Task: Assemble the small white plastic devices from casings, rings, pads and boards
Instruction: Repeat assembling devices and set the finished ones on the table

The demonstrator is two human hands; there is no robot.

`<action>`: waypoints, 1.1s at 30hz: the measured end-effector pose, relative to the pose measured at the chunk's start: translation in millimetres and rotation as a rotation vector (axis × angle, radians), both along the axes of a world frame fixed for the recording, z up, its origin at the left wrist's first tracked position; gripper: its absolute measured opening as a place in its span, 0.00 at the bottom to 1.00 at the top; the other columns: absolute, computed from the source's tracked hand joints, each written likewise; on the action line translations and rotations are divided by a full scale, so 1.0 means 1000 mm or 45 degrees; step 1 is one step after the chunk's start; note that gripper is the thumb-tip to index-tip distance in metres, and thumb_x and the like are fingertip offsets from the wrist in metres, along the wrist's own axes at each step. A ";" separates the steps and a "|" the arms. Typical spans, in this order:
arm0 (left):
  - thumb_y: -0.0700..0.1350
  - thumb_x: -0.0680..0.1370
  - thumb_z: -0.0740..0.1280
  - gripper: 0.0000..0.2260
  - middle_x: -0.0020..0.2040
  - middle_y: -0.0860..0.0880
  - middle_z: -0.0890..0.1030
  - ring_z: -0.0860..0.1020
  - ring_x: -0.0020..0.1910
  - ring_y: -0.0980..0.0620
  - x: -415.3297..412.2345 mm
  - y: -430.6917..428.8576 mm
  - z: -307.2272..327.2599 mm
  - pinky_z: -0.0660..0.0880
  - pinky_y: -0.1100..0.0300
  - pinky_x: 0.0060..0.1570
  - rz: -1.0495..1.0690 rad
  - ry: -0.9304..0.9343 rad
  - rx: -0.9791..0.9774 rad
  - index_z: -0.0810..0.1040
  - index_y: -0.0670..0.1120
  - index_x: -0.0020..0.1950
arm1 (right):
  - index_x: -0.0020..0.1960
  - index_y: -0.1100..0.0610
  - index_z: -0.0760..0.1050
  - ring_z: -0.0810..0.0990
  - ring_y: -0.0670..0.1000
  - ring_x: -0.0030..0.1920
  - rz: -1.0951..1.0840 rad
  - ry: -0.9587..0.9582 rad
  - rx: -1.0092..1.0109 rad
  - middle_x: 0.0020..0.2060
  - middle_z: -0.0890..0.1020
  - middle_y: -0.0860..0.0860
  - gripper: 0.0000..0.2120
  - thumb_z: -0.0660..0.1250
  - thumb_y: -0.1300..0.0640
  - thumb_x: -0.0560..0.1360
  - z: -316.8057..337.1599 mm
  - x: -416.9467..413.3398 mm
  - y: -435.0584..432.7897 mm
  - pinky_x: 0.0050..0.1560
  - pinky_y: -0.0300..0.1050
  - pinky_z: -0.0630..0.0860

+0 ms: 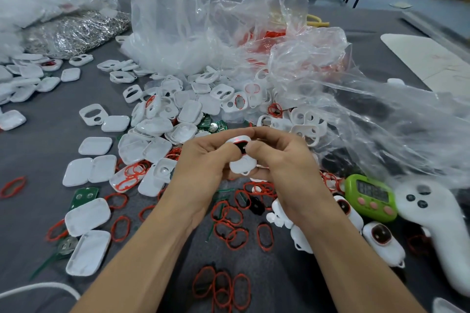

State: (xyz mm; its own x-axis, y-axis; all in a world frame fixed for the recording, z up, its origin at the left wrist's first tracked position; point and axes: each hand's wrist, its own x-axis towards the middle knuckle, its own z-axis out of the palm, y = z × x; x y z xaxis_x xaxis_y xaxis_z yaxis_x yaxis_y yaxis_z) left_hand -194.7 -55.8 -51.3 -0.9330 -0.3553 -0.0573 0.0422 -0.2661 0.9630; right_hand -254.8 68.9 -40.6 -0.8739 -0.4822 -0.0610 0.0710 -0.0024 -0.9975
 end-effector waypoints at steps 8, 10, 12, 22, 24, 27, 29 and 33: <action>0.42 0.72 0.64 0.16 0.52 0.42 0.87 0.86 0.51 0.45 0.001 0.001 0.003 0.83 0.52 0.49 -0.076 -0.024 0.073 0.88 0.49 0.54 | 0.54 0.54 0.85 0.84 0.55 0.49 0.142 -0.059 -0.025 0.46 0.85 0.57 0.17 0.68 0.64 0.68 -0.003 -0.005 0.004 0.57 0.62 0.83; 0.41 0.73 0.61 0.18 0.54 0.42 0.87 0.86 0.53 0.44 0.001 -0.001 0.002 0.83 0.53 0.48 -0.091 -0.032 0.153 0.88 0.48 0.54 | 0.55 0.52 0.84 0.84 0.53 0.50 0.186 0.025 0.024 0.49 0.86 0.57 0.20 0.68 0.67 0.66 -0.005 -0.005 0.006 0.54 0.54 0.83; 0.38 0.73 0.60 0.18 0.55 0.40 0.86 0.85 0.54 0.42 0.001 -0.001 0.002 0.83 0.54 0.48 -0.108 -0.029 0.203 0.87 0.45 0.55 | 0.54 0.52 0.84 0.84 0.52 0.48 0.125 0.042 0.038 0.48 0.86 0.56 0.21 0.69 0.67 0.64 -0.007 -0.005 0.006 0.49 0.50 0.83; 0.32 0.76 0.66 0.15 0.48 0.42 0.88 0.87 0.45 0.49 0.001 0.004 -0.001 0.82 0.59 0.41 0.001 -0.025 -0.032 0.88 0.47 0.52 | 0.52 0.57 0.84 0.86 0.54 0.48 0.106 0.042 0.041 0.47 0.88 0.56 0.17 0.76 0.72 0.67 -0.007 -0.001 0.002 0.49 0.50 0.85; 0.31 0.76 0.66 0.15 0.46 0.42 0.88 0.87 0.45 0.46 0.000 0.004 -0.002 0.82 0.58 0.40 0.053 -0.036 -0.041 0.89 0.46 0.50 | 0.53 0.57 0.84 0.86 0.55 0.49 0.108 0.056 0.065 0.47 0.87 0.57 0.16 0.75 0.73 0.70 -0.007 0.000 0.001 0.54 0.54 0.85; 0.30 0.74 0.66 0.15 0.44 0.41 0.88 0.87 0.43 0.44 -0.001 0.003 -0.003 0.82 0.56 0.39 0.113 -0.030 -0.064 0.89 0.45 0.47 | 0.53 0.56 0.84 0.87 0.56 0.51 0.155 0.063 0.094 0.47 0.88 0.56 0.15 0.75 0.71 0.71 -0.008 0.000 0.001 0.56 0.53 0.84; 0.29 0.74 0.65 0.16 0.43 0.41 0.88 0.86 0.40 0.46 -0.001 0.003 -0.004 0.81 0.58 0.36 0.138 -0.011 -0.086 0.89 0.45 0.45 | 0.54 0.55 0.84 0.87 0.57 0.52 0.186 0.074 0.104 0.47 0.88 0.55 0.15 0.74 0.71 0.72 -0.008 0.001 0.002 0.55 0.50 0.84; 0.30 0.74 0.67 0.16 0.46 0.44 0.88 0.86 0.43 0.50 0.000 0.004 -0.004 0.82 0.59 0.39 0.061 0.013 -0.123 0.89 0.48 0.50 | 0.52 0.54 0.84 0.86 0.49 0.48 0.190 0.128 0.141 0.45 0.88 0.51 0.15 0.75 0.70 0.71 -0.007 -0.001 0.004 0.50 0.45 0.84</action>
State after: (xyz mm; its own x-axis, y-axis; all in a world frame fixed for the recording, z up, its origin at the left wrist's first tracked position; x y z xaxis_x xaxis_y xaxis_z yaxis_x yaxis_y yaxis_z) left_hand -194.7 -51.8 -55.6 -0.9150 -0.4032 -0.0115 0.0624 -0.1697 0.9835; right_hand -255.6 72.5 -47.6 -0.7977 -0.6020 -0.0366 -0.0377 0.1104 -0.9932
